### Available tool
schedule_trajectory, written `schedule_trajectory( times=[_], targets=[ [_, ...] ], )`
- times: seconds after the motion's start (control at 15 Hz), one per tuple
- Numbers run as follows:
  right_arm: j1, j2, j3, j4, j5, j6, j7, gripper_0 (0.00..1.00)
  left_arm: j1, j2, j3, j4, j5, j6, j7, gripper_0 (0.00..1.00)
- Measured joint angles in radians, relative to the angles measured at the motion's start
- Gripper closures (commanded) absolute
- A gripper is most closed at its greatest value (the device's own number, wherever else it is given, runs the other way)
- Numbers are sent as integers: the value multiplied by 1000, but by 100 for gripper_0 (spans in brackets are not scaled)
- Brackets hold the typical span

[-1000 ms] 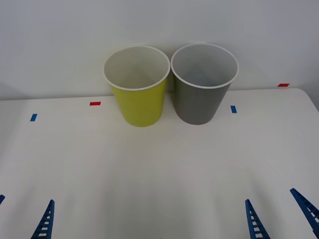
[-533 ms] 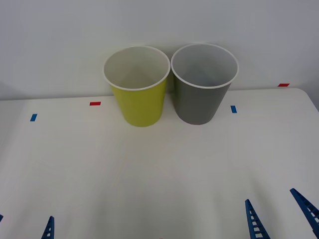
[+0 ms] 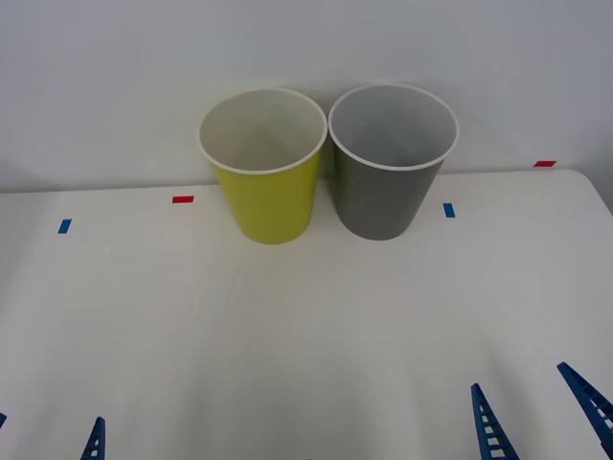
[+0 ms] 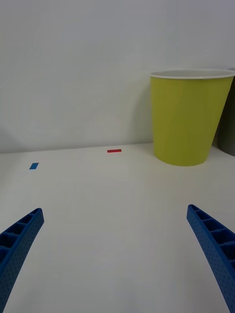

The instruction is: Put cans in the gray bin and PET bottles in the light green bin.

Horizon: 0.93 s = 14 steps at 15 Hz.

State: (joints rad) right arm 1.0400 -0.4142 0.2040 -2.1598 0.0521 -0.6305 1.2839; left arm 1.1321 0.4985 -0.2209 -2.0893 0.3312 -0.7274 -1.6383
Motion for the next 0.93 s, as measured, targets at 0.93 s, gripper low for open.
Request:
schedule_trajectory(
  times=[0.93],
  targets=[
    [0, 0, 0, 0, 0, 0, 0, 0, 0, 0, 0, 0, 0, 0, 0, 0]
  ],
)
